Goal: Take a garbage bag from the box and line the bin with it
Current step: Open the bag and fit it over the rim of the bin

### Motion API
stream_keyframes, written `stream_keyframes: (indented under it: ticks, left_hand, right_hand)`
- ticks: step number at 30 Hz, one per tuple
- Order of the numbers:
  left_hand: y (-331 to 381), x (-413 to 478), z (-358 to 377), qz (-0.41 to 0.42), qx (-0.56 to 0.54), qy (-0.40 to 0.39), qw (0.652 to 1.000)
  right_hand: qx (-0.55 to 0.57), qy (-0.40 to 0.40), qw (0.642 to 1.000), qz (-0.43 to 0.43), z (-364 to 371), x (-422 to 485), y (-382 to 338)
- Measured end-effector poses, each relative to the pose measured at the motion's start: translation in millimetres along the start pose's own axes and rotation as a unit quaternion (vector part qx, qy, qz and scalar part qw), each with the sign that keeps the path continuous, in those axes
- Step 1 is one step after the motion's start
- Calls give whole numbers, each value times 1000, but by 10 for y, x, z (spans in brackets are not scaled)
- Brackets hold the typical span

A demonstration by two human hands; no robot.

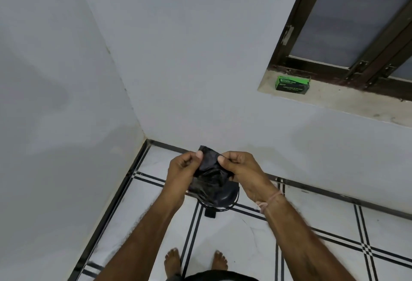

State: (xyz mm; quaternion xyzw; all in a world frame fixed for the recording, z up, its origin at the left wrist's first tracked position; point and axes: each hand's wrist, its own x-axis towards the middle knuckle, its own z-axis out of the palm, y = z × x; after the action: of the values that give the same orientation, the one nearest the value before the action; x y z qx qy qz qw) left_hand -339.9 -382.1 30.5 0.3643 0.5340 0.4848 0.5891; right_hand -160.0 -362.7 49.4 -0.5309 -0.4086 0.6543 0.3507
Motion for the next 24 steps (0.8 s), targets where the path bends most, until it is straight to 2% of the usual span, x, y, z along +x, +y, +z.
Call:
stream_keyframes:
  ticks: [3,10,12,14,15,16,18,19,24]
  left_hand:
    - [64,47,-142,-4,-16,23,1000]
    - [109,97,-338,-30,-32,8,999]
    - [82,84,-338,3,18,58,998]
    - [83,-2,-342,86,125,135,979]
    - [103,-59,-339,127,144,125,973]
    - [143,-119,-314,145,125,76,979]
    - [202,-211,-245,110,48,-40,992]
    - [219,-227,-220,93,17,-64,993]
    - [288,-163,-324,38,-68,-40,996]
  right_hand:
    - [12,-18,999,30,114,-39,-68]
    - [49,19,997,63,384,-162,-50]
    - [66,34,995,64,447,-184,-52]
    - [85,49,993,60,502,-199,-61]
    - [97,55,992,56,534,-210,-68]
    - [109,61,991,51,577,-221,-83]
    - [134,75,987,49,670,-231,-98]
    - [148,80,985,46,707,-232,-97]
    - [216,46,975,19,776,-260,-87]
